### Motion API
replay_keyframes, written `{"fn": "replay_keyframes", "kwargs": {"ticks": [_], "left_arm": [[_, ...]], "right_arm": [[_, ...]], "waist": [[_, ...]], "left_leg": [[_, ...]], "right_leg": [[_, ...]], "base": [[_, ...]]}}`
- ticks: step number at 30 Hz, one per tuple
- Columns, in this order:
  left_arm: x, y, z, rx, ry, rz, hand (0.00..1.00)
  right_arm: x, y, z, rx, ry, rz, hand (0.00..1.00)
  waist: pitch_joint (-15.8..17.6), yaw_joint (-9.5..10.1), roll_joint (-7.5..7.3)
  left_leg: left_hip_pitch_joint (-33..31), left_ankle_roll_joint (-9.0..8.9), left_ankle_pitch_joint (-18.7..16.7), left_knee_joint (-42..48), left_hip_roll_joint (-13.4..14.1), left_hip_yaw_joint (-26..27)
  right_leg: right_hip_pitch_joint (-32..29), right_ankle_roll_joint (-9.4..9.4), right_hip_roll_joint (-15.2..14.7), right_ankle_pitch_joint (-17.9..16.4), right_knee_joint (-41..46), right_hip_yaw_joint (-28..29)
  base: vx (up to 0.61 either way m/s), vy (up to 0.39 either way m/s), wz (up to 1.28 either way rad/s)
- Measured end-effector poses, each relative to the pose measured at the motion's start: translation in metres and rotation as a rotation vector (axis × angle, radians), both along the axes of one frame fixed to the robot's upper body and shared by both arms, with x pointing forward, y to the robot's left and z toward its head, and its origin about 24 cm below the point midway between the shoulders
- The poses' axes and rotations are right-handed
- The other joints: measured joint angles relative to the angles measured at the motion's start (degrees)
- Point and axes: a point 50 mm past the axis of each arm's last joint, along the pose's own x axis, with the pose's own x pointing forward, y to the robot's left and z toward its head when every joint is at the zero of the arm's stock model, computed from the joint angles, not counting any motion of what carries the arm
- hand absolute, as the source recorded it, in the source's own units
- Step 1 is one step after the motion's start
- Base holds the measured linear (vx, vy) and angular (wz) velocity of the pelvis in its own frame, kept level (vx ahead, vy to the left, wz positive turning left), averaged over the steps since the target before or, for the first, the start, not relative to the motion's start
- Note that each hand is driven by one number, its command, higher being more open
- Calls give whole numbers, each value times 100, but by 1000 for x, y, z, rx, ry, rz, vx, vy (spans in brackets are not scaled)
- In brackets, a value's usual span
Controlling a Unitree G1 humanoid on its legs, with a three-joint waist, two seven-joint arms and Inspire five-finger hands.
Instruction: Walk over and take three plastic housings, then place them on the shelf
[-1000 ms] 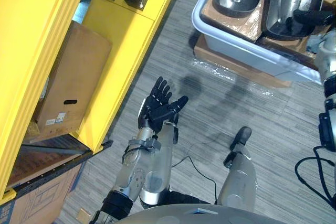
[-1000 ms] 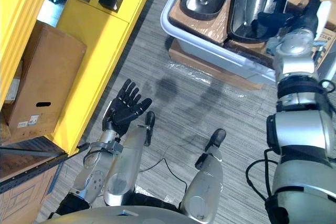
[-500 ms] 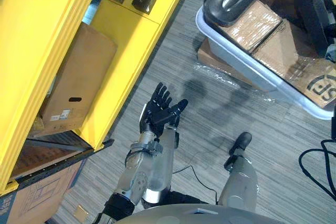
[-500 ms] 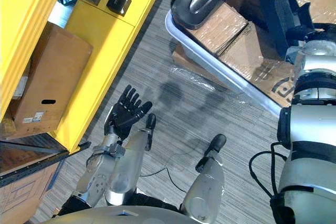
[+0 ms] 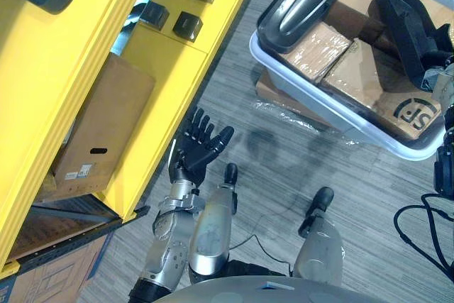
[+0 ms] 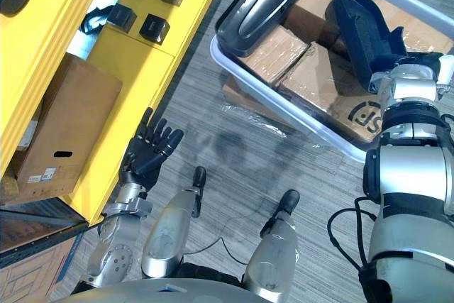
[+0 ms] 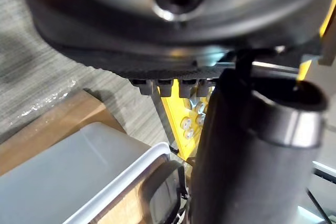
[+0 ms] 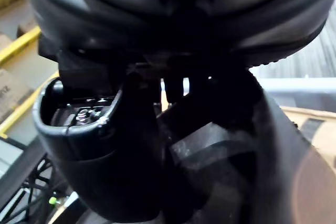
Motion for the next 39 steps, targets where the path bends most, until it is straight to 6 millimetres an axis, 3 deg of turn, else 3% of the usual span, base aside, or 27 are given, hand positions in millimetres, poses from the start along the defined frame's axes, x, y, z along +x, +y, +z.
{"fn": "replay_keyframes", "kwargs": {"ticks": [4, 7, 13, 22, 26, 32, 39], "left_arm": [[-4, 12, 5, 19, -29, 22, 100], [-3, 16, 7, 33, -43, 22, 100], [-4, 20, 2, 70, -2, -17, 100], [-8, 43, 8, 99, -32, 34, 100], [-7, 35, 9, 74, -36, -69, 100], [-2, 10, 7, -198, 47, -246, 100], [10, -30, -10, -436, 206, -437, 100]], "right_arm": [[2, 10, 12, -117, -89, 17, 0], [1, 16, 19, -213, -168, 24, 0], [-6, 36, -11, -294, -220, 70, 0], [-30, 43, -13, -463, -334, 149, 0], [-34, 49, -12, -544, -368, 194, 0], [-34, 70, -2, -693, -436, 313, 0], [-30, 128, -1, -798, -575, 561, 0]], "waist": [[1, -156, -33], [-57, -193, -154], [-408, -277, -584], [-1245, -295, -934], [-1437, -339, -1104], [-1605, -411, -1121], [-1952, -570, -1121]], "left_leg": [[441, -83, 89, -363, 142, 46], [658, -124, 176, -621, 210, 91], [1099, -162, 230, -952, 286, 129], [1568, -190, 282, -1396, 287, 352], [1673, -191, 281, -1453, 284, 424], [1785, -191, 281, -1506, 282, 524], [1897, -193, 283, -1603, 285, 734]], "right_leg": [[298, -25, 150, 22, -109, -19], [410, -26, 230, 22, -214, -41], [829, -24, 315, 21, -424, -173], [1123, -4, 346, 27, -732, -167], [1224, 49, 361, 67, -876, -169], [1322, 71, 380, 160, -1034, -158], [1332, 82, 410, 331, -1235, -67]], "base": [[57, -49, -9], [51, -47, -5], [58, -26, 3], [37, -5, -7], [10, 2, -9], [1, 7, -7], [4, 11, -14]]}}
